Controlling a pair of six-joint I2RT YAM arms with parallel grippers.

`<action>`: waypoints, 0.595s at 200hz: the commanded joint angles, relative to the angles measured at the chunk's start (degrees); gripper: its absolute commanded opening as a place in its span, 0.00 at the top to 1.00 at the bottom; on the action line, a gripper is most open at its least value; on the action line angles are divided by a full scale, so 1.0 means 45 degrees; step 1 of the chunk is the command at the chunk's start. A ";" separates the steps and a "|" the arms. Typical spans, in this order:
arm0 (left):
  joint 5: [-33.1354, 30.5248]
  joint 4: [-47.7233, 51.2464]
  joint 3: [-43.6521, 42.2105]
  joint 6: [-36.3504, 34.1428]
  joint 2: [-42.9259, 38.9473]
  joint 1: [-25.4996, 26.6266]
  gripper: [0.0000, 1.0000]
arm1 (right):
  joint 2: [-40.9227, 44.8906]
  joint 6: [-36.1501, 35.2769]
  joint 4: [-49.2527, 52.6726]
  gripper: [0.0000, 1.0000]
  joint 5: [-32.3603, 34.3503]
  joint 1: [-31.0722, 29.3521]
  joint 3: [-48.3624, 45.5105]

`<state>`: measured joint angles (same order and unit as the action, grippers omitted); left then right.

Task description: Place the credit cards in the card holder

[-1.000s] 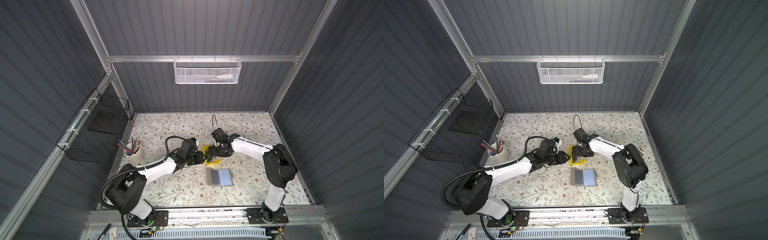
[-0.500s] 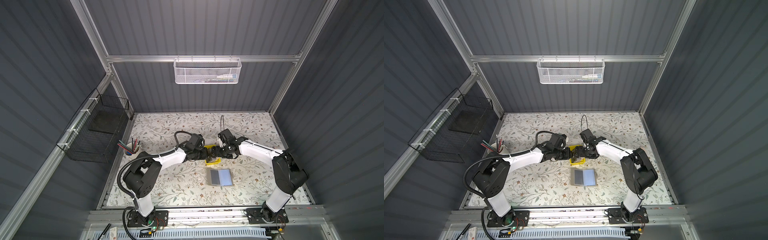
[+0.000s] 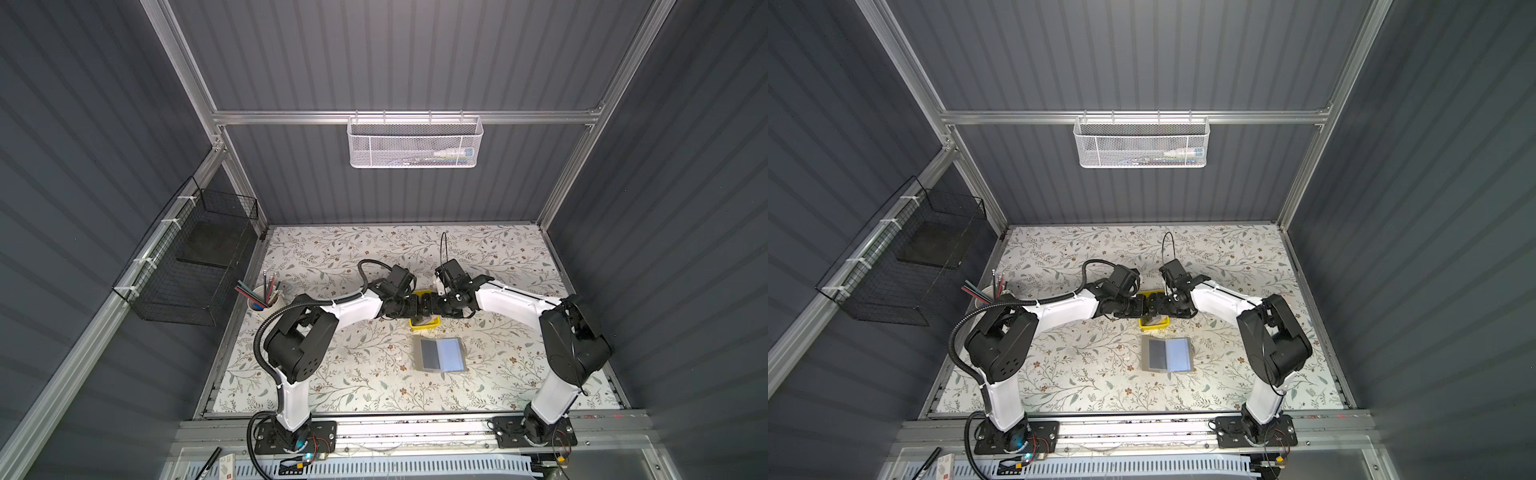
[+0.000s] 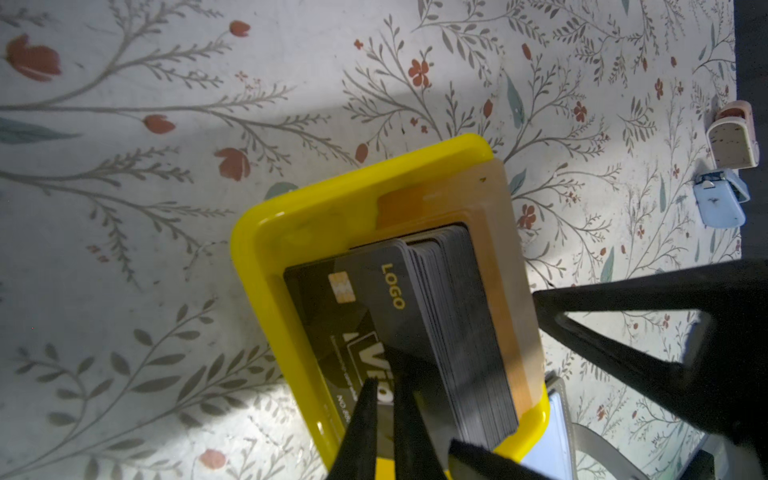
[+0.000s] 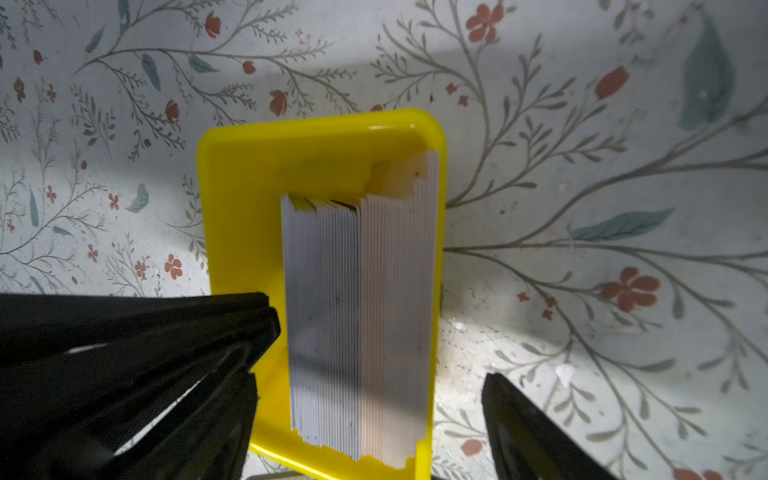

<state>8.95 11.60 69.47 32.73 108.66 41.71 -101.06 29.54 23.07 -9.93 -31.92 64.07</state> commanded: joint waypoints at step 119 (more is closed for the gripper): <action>-0.0267 0.0170 -0.0465 -0.0024 -0.0099 0.0045 0.90 | -0.0205 0.0108 0.0190 0.13 0.0853 0.0099 -0.0032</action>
<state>8.93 10.26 68.71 32.75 108.64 41.82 -103.24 29.95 22.33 -8.97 -31.92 64.07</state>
